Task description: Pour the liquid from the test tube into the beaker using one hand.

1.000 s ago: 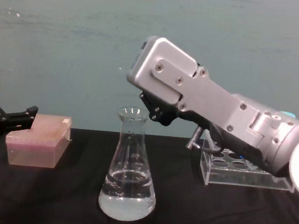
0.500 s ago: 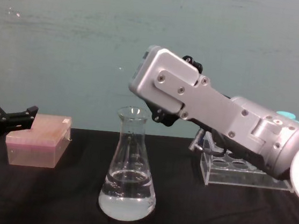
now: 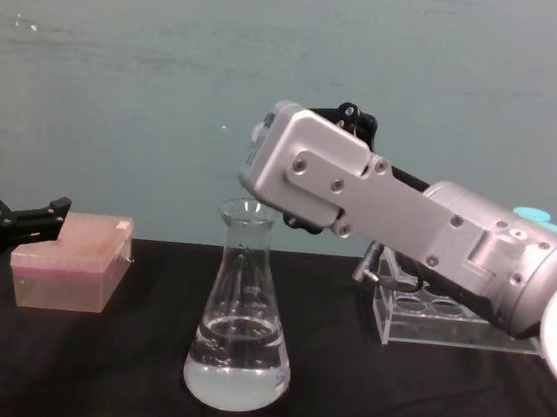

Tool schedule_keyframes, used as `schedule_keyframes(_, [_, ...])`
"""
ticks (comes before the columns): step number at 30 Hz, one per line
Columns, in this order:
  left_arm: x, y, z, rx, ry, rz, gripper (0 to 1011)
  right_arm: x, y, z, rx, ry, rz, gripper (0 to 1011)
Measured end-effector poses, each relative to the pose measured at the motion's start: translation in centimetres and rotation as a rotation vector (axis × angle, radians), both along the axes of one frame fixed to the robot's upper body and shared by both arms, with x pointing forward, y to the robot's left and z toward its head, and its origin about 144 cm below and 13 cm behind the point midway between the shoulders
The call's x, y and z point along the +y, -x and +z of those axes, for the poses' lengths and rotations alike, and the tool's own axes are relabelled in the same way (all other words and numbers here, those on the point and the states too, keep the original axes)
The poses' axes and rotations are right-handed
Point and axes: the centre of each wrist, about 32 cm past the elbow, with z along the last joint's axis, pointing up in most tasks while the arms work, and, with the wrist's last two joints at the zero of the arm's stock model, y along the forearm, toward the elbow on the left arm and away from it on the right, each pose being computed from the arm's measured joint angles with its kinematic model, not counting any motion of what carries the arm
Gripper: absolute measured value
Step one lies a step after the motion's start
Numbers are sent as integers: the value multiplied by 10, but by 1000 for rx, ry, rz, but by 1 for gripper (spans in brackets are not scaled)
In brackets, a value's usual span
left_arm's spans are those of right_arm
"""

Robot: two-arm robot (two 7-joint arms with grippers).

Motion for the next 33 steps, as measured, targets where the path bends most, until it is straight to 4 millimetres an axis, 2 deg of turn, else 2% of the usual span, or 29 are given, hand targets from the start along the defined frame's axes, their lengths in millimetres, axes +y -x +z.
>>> schedule_keyframes(33, [0,0,0,0,0,0,1000,0,0,-9,-99,41,23,208])
